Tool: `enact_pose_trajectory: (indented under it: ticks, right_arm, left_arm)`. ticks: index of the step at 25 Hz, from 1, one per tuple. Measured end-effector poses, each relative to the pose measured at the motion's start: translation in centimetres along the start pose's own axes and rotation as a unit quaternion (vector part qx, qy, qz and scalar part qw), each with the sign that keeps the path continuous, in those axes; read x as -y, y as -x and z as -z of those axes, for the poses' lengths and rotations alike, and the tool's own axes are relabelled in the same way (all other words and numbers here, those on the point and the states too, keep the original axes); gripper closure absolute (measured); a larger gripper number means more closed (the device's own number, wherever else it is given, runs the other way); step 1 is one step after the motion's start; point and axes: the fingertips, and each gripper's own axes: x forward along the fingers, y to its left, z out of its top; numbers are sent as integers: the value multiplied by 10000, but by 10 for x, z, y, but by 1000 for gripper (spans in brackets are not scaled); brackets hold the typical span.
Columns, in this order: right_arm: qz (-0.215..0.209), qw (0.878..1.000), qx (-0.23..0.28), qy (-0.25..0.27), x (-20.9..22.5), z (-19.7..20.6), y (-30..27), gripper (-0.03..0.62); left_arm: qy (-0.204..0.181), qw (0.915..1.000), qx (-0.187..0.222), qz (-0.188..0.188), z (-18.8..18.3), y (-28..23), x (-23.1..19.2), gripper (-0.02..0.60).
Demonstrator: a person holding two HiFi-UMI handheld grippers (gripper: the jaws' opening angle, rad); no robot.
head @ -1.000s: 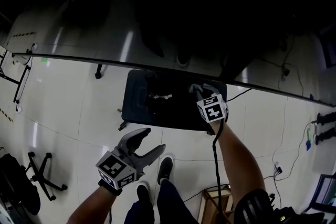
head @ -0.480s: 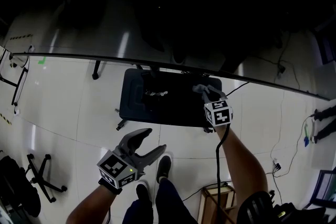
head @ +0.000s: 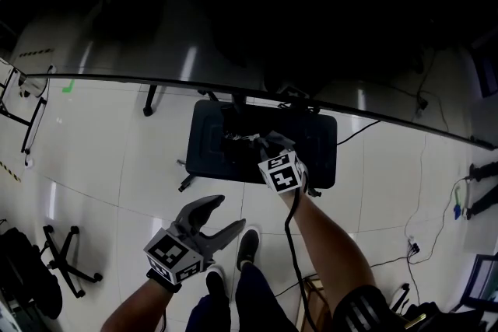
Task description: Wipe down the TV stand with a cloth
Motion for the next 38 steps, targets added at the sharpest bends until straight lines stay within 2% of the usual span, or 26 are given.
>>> enact_pose_trajectory:
  ticks: [4, 13, 17, 19, 21, 27, 30, 33, 38]
  right_arm:
    - [220, 9994, -179, 185, 30, 21, 17, 545]
    - [1240, 9903, -562, -277, 140, 103, 87, 546]
    - [1487, 9863, -635, -343, 149, 111, 98, 545]
    - [1378, 9887, -452, -385, 131, 95, 97, 546]
    - [1073, 9934, -222, -327, 96, 73, 90, 545]
    - [-207, 9996, 149, -83, -66, 14, 53, 545]
    - [-572, 9980, 251, 16, -129, -11, 28, 545]
    - [-681, 9972, 316, 56, -160, -30, 1, 546]
    - [-723, 9968, 207, 272, -181, -44, -34, 545]
  left_arm:
    - [4, 10000, 16, 37, 7, 2, 1, 279]
    - [-59, 9997, 87, 228, 6, -5, 18, 279]
    - [-82, 9996, 127, 226, 5, 3, 20, 279]
    - [-80, 9997, 152, 186, 7, 12, 19, 279]
    - [-91, 9998, 161, 121, 7, 23, 15, 279]
    - [-17, 9997, 213, -120, 11, 58, 5, 279]
    - [-8, 9994, 266, -227, 16, 75, 2, 279]
    - [86, 9988, 278, -382, 19, 89, -5, 279]
    - [224, 9973, 294, -637, 36, 108, -26, 279]
